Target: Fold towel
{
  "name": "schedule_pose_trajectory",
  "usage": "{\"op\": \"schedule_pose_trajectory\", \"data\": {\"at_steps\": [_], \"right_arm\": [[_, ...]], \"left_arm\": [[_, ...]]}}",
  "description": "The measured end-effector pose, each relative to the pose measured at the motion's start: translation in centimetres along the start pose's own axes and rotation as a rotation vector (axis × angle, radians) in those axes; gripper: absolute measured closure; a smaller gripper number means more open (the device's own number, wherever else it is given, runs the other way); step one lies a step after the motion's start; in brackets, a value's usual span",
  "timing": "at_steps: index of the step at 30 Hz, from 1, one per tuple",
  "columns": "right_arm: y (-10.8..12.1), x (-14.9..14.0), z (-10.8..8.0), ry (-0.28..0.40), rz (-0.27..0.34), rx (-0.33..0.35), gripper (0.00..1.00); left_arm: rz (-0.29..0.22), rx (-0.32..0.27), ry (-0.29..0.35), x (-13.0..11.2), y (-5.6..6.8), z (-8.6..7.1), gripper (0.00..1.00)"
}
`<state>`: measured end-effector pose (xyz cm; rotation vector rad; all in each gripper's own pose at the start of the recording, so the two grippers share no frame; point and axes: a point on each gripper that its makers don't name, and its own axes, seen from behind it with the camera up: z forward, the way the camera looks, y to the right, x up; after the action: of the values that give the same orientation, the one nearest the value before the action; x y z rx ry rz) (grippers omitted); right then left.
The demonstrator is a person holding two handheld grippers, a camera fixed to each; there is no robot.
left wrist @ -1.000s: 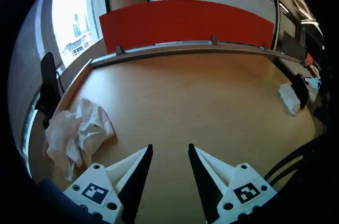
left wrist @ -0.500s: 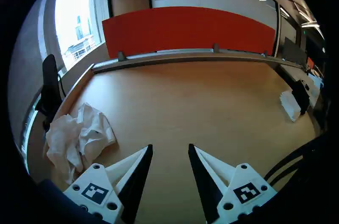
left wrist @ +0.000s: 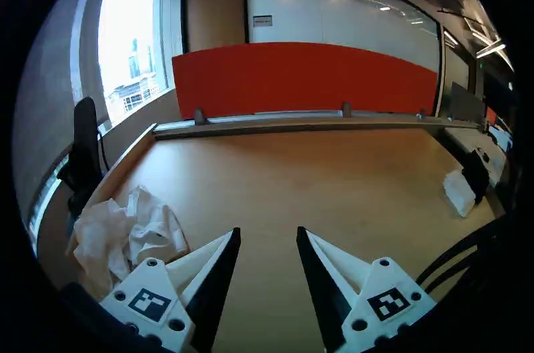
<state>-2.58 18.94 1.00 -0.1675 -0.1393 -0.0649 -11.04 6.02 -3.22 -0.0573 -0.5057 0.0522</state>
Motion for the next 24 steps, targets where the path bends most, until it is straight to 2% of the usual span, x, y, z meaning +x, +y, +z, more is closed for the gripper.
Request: {"op": "schedule_pose_trajectory", "data": {"at_steps": [12,18,24], "right_arm": [[-2.2,2.6,0.2,0.039,0.017,0.034,0.12],[-3.7,3.3,0.2,0.045,0.002,0.049,0.1],[-5.9,4.0,0.2,0.053,0.001,0.075,0.1]], "left_arm": [[-0.021,0.064,0.226,6.3,-2.2,-0.1,0.39],[-0.057,0.076,0.272,7.9,-3.3,0.0,0.39],[-0.065,0.081,0.295,8.8,-4.0,0.1,0.39]]}}
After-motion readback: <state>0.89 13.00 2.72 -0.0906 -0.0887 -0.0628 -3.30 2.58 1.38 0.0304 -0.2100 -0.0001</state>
